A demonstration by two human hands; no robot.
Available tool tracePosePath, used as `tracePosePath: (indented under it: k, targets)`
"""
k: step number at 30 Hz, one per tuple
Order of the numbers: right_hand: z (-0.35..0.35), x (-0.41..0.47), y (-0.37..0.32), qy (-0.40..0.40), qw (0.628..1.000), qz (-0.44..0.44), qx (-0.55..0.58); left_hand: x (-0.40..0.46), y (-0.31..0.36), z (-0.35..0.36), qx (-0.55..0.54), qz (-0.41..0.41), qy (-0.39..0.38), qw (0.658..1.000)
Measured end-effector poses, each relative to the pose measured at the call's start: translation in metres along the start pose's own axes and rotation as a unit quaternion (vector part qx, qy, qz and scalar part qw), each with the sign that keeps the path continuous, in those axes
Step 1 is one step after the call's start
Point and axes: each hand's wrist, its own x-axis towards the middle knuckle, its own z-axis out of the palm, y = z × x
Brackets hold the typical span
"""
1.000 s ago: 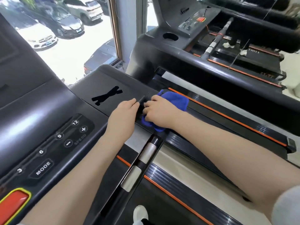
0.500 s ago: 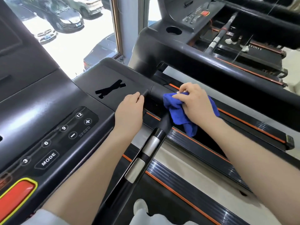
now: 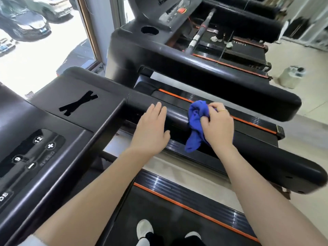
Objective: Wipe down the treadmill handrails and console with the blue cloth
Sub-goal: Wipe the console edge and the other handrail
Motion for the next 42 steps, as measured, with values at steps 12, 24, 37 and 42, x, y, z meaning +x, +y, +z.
tracePosePath:
  k: [12,24,37,42]
  targets:
    - [-0.030,-0.026,0.032,-0.023,0.997,0.048,-0.056,-0.003,0.053,0.038,0.077,-0.018,-0.001,0.997]
    - [-0.067,-0.047,0.126,-0.036,0.999,-0.001,-0.025,0.007,0.156,0.074,0.061,0.073,0.011,0.995]
    - [-0.121,-0.082,0.326,-0.228,0.846,0.305,0.372,-0.005,0.277,0.144,0.080,0.000,0.055,0.995]
    - [-0.104,-0.060,0.325,-0.281,0.844,0.265,0.372,-0.007,0.288,0.157,0.105,-0.021,0.063,0.992]
